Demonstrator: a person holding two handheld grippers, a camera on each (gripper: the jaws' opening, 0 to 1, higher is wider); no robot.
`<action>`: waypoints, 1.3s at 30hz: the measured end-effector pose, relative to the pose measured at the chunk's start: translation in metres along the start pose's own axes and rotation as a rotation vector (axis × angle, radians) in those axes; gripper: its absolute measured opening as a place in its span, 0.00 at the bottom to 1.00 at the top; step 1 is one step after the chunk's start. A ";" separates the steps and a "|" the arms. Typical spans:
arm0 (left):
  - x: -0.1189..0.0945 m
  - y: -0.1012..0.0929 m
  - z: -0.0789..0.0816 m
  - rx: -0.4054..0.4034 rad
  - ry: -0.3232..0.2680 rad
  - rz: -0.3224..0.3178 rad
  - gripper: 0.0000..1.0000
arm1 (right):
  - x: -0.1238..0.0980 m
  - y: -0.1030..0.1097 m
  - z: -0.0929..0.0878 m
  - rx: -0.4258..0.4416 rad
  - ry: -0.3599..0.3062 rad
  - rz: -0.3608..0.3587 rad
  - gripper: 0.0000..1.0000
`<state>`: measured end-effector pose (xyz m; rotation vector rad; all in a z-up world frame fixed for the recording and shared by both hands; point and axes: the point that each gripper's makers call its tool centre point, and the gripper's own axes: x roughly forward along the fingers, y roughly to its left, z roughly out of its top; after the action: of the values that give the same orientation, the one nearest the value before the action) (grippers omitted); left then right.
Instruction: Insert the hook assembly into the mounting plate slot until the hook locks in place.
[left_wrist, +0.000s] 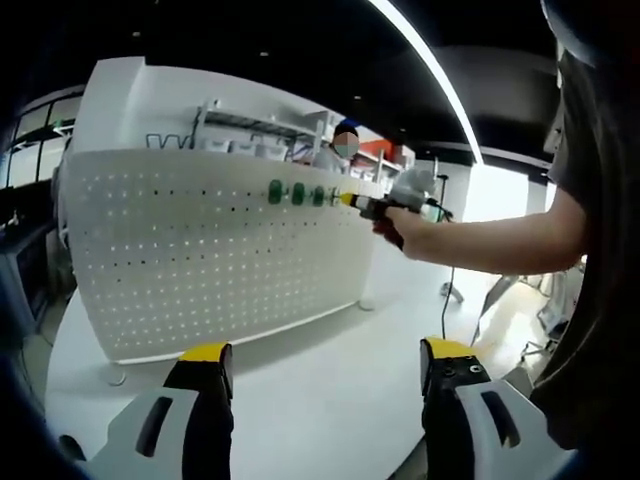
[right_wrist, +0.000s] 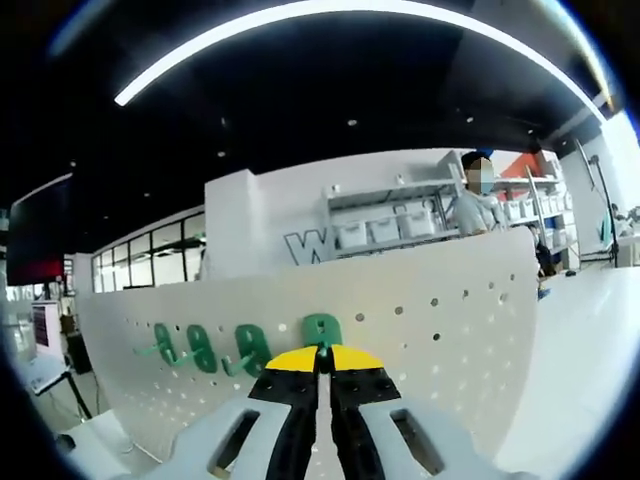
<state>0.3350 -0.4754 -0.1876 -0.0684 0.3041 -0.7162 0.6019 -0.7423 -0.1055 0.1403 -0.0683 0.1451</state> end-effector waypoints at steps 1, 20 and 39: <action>-0.001 0.001 0.000 -0.001 -0.003 0.001 0.78 | 0.002 0.000 0.000 -0.009 0.001 0.002 0.02; -0.003 0.002 0.004 0.000 -0.014 0.005 0.78 | -0.001 -0.002 0.005 0.011 -0.002 0.004 0.16; -0.011 -0.007 -0.002 0.000 0.003 -0.006 0.79 | -0.050 0.000 -0.005 -0.022 0.077 0.027 0.21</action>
<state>0.3225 -0.4733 -0.1857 -0.0678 0.3069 -0.7219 0.5530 -0.7480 -0.1142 0.1115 0.0046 0.1761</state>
